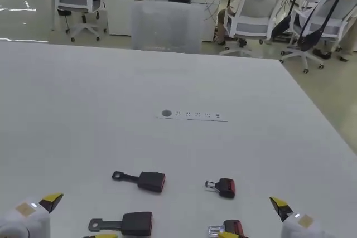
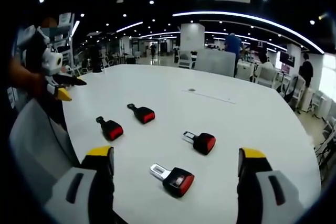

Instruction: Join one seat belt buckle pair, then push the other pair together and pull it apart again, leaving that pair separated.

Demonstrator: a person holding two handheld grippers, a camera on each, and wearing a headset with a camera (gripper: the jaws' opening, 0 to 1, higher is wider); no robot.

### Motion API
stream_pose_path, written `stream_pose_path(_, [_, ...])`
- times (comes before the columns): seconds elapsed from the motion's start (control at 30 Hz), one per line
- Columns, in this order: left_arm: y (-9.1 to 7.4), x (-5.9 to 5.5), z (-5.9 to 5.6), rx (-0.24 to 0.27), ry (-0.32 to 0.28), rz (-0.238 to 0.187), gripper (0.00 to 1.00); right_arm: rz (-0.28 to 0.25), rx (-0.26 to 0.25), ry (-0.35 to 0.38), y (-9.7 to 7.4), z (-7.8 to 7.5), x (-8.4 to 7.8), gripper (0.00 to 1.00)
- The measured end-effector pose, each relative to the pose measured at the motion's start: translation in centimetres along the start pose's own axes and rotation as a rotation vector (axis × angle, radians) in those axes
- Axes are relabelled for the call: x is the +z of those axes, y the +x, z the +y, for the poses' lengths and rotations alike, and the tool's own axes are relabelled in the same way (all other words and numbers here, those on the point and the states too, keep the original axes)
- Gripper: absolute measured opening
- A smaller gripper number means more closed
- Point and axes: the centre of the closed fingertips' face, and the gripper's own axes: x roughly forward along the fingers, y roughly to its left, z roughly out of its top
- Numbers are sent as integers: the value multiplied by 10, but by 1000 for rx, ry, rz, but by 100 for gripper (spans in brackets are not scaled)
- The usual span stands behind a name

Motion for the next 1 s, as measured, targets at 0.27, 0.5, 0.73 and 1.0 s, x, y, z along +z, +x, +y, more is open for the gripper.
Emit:
stream_pose_path(0.27, [0, -1, -2, -12, -3, 3, 100, 8, 13, -1, 0, 7, -3, 100])
stream_pose_path(0.5, [0, 1, -3, -12, -2, 0, 100, 3, 8, -2, 0, 4, -2, 100])
stream_pose_path(0.73, [1, 1, -2, -12, 2, 0, 100, 6, 11, -7, -1, 4, -3, 100])
stream_pose_path(1.0, [2, 1, 1, -10, 3, 3, 100, 13, 14, -10, -3, 4, -5, 100])
